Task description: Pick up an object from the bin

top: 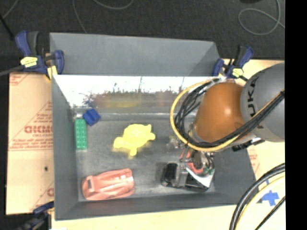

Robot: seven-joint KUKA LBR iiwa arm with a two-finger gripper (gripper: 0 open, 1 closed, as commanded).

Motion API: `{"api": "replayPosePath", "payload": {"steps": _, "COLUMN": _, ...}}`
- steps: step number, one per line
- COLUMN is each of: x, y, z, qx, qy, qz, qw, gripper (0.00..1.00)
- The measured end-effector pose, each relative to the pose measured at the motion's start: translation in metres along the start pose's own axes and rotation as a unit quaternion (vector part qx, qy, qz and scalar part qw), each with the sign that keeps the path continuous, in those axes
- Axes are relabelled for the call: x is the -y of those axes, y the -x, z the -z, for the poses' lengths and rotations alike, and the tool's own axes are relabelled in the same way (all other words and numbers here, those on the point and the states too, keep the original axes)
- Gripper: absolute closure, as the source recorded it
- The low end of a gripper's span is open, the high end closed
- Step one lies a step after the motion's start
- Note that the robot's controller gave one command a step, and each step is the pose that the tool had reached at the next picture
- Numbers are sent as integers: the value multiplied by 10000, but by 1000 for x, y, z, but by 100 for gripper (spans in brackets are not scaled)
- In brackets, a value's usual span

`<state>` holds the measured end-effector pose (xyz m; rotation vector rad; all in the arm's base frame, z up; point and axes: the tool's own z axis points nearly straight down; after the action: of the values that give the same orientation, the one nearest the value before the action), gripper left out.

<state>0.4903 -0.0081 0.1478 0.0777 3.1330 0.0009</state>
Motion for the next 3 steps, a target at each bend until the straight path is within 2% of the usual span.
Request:
{"api": "replayPosePath", "payload": {"steps": 2, "x": -5, "y": -2, "z": -78, "qx": -26, "qy": -7, "qz": -142, "qw": 9999, "gripper": 0}}
{"api": "replayPosePath", "payload": {"steps": 3, "x": -6, "y": -3, "z": -75, "qx": -20, "qy": -9, "qz": 50, "qw": 10000, "gripper": 0}}
